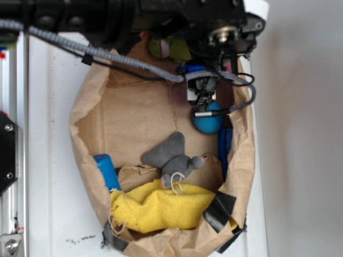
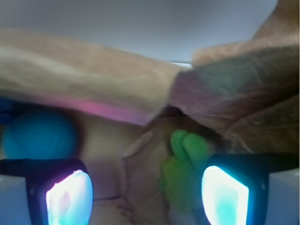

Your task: Grab the green animal.

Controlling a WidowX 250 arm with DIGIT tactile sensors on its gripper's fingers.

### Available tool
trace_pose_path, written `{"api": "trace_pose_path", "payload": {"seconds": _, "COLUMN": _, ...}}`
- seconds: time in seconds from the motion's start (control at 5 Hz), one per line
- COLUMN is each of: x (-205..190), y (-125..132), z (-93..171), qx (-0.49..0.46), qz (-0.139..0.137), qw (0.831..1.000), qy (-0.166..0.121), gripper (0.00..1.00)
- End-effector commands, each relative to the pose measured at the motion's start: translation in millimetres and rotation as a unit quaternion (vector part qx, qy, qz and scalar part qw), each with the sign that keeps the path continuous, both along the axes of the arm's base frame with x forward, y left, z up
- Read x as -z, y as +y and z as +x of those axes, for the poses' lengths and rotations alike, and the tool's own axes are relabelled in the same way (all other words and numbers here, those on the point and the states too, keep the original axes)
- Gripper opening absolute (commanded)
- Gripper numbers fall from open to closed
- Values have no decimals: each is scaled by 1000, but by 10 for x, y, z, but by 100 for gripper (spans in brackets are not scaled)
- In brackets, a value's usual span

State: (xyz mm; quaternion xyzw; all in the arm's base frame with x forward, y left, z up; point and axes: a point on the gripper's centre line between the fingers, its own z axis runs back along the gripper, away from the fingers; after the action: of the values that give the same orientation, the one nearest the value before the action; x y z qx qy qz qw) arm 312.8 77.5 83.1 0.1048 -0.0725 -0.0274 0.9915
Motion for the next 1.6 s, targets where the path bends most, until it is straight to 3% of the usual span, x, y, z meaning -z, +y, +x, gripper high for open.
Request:
{"api": "trace_pose_path", "payload": {"seconds": 0.0, "x": -22, "y": 113, "z": -2, "qx": -9, "qz": 46, "qw": 999, "qy": -6, "gripper": 100}}
{"api": "trace_pose_path", "payload": {"seconds": 0.4, "x": 46, "y": 234, "z": 66, "qx": -23, "qz": 40, "qw": 999, "qy": 8, "gripper": 100}}
{"api": "trace_pose_path", "payload": {"seconds": 0.6, "x": 73, "y": 178, "z": 12, "qx": -8, "qz": 34, "qw": 999, "qy": 12, "gripper": 100}}
{"api": "trace_pose_path", "payload": {"seconds": 1.0, "x": 6, "y": 49, "z": -132, "qx": 36, "qz": -7, "qw": 999, "qy": 29, "gripper": 100}}
{"api": "trace_pose_path", "payload": {"seconds": 1.4, "x": -39, "y": -92, "z": -231, "qx": 68, "qz": -17, "qw": 997, "qy": 20, "gripper": 100}}
